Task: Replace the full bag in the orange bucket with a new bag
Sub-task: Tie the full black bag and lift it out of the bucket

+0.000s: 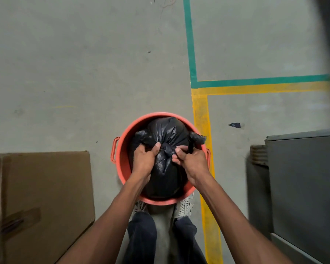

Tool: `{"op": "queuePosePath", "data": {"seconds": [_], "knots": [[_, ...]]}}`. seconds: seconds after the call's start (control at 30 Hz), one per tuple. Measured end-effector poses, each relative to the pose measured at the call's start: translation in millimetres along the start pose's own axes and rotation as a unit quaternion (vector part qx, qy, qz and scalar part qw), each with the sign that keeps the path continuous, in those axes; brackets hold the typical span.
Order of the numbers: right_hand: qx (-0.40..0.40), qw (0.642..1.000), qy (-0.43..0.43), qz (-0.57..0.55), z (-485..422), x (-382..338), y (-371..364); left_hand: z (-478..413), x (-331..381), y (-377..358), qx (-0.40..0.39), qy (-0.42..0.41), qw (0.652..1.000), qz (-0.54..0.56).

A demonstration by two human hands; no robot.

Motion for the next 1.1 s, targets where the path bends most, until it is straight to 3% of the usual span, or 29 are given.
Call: {"op": "queuePosePath", "data": {"seconds": [0.13, 0.4, 0.6, 0.8, 1.1], "knots": [[0.072, 0.994, -0.013, -0.084, -15.1, 6.8, 9.5, 11.8, -12.8, 6.8, 0.044, 0.015, 0.996, 0.073], [0.16, 0.985, -0.012, 0.06, -25.1, -3.3, 30.6, 19.6, -1.3, 14.1, 0.103, -0.016, 0.993, -0.057], [0.058, 0.997, 0.002, 0.06, 4.4, -12.6, 18.7, 18.1, 27.0, 16.6, -0.013, -0.068, 0.993, -0.093], [-0.014, 0.999, 0.042, 0.0, 63.6, -31.1, -0.8, 58.9, 69.5, 7.3, -0.006, -0.097, 0.994, -0.046], [-0.1, 0.966, 0.126, 0.201, 212.5, -91.8, -1.9, 150.3, 211.3, -10.6, -0.057, -0.172, 0.983, -0.012]]}}
Point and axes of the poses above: each hand's wrist, its own z-axis away from the middle knuckle, its own y-axis out of the back of the hand, x = y × z, the point moved 5 cm from there along -z, towards the middle knuckle, and after that the axes turned 14 degrees about -y, right-handed, at the moved point
